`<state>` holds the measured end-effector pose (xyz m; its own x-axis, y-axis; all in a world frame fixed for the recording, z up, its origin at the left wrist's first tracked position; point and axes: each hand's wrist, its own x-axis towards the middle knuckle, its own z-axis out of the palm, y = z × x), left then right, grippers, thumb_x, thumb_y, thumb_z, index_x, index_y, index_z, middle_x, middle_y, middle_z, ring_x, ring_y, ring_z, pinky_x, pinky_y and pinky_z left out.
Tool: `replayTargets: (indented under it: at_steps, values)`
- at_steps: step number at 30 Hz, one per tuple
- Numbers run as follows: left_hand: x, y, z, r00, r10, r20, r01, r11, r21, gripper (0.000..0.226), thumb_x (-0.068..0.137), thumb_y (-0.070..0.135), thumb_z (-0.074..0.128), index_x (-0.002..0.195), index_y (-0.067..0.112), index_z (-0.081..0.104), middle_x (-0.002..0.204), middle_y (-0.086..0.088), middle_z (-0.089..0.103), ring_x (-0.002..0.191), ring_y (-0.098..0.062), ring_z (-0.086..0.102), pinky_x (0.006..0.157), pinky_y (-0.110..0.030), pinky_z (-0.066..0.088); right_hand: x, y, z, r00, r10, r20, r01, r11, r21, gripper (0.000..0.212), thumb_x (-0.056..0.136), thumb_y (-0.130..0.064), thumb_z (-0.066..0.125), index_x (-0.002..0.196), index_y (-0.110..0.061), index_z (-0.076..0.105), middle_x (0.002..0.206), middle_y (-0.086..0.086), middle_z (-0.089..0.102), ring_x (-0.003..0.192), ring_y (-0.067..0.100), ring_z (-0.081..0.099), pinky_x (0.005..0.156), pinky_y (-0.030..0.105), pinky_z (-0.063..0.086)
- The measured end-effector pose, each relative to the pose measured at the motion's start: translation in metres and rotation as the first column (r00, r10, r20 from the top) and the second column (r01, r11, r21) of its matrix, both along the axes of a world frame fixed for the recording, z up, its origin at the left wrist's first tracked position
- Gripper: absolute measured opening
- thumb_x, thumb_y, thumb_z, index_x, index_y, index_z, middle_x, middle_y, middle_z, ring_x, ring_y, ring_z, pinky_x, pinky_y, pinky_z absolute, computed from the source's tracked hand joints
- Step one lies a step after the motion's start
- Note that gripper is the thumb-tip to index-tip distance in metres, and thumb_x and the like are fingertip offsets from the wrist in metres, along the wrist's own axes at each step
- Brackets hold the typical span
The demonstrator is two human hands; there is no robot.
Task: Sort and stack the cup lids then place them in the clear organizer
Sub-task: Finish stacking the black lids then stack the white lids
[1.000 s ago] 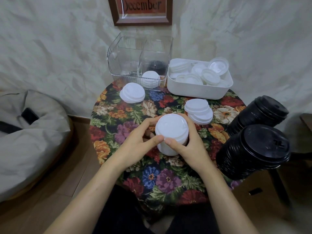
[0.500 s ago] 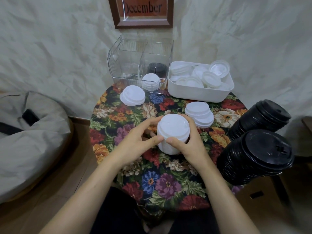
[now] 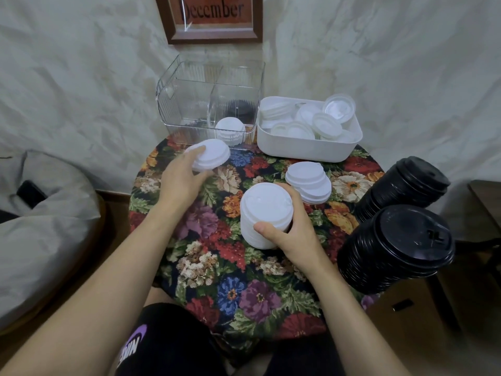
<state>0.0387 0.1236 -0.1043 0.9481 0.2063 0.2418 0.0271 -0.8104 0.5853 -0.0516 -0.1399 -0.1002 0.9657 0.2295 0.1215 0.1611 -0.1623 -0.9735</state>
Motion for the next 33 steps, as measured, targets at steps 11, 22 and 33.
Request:
replayTargets:
  at_steps: [11, 22, 33]
  values:
    - [-0.046, -0.035, -0.007, 0.974, -0.227, 0.021, 0.227, 0.974, 0.003, 0.062, 0.091, 0.059, 0.068, 0.144, 0.027, 0.059, 0.142, 0.001, 0.061, 0.140, -0.025, 0.048, 0.113, -0.050, 0.042, 0.000, 0.000, 0.000, 1.000, -0.005, 0.013, 0.005, 1.000, -0.005, 0.085, 0.069, -0.057, 0.084, 0.143, -0.043, 0.044, 0.137, -0.026, 0.055, 0.131, 0.000, 0.052, 0.104, 0.027, 0.048]
    - [-0.077, -0.037, 0.034, 0.936, -0.289, 0.199, 0.348, 0.840, -0.417, 0.053, 0.083, 0.040, 0.081, 0.133, 0.037, 0.064, 0.153, 0.017, 0.049, 0.143, -0.004, 0.045, 0.120, -0.041, 0.039, 0.000, 0.001, 0.001, 1.000, -0.006, 0.020, 0.006, 1.000, -0.004, 0.077, 0.069, -0.056, 0.084, 0.136, -0.051, 0.045, 0.132, -0.032, 0.056, 0.128, -0.003, 0.054, 0.101, 0.024, 0.047]
    - [-0.107, -0.052, 0.046, 0.825, -0.564, 0.018, 0.506, 0.725, -0.467, 0.039, 0.095, 0.025, 0.075, 0.128, 0.045, 0.064, 0.149, 0.034, 0.044, 0.143, 0.006, 0.040, 0.110, -0.020, 0.040, -0.001, 0.000, 0.002, 0.999, 0.016, 0.033, -0.016, 1.000, 0.020, 0.083, 0.082, -0.041, 0.087, 0.151, -0.036, 0.042, 0.144, -0.022, 0.056, 0.136, 0.004, 0.053, 0.111, 0.039, 0.046]
